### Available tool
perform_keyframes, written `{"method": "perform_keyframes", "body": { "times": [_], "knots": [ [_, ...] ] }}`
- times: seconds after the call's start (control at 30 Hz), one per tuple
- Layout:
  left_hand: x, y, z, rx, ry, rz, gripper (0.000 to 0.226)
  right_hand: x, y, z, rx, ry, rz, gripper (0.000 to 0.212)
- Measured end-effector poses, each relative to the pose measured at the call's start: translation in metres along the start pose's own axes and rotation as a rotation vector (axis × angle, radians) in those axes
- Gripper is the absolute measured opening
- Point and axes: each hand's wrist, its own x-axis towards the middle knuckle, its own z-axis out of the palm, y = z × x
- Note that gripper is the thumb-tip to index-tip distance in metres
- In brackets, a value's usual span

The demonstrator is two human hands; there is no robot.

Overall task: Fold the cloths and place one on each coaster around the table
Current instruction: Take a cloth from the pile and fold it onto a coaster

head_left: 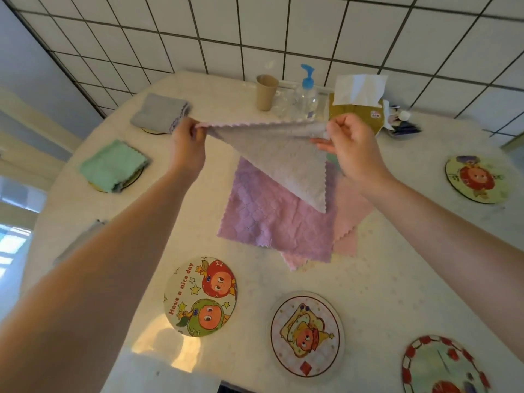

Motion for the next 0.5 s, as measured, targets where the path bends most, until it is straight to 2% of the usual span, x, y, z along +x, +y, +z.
{"method": "perform_keyframes", "body": {
  "times": [0.1,0.23,0.3,0.4,0.5],
  "knots": [
    [-0.004,0.018,-0.038,0.075,0.120,0.132,0.008,0.004,-0.016,0.006,0.128,0.005,-0.035,0.017],
    [-0.033,0.019,-0.086,0.194,0.187,0.313,0.023,-0.010,-0.033,0.015,0.136,0.044,-0.169,0.012],
    [-0.057,0.005,-0.108,0.282,0.176,0.411,0.030,-0.031,-0.035,0.020,0.086,0.016,-0.230,0.005],
    [-0.102,-0.031,-0.128,0.411,0.160,0.595,0.027,-0.073,-0.023,0.022,-0.028,-0.072,-0.312,0.020],
    [-0.160,-0.071,-0.136,0.420,0.069,0.653,0.020,-0.123,0.004,0.025,-0.299,-0.114,-0.443,0.026]
  ]
}}
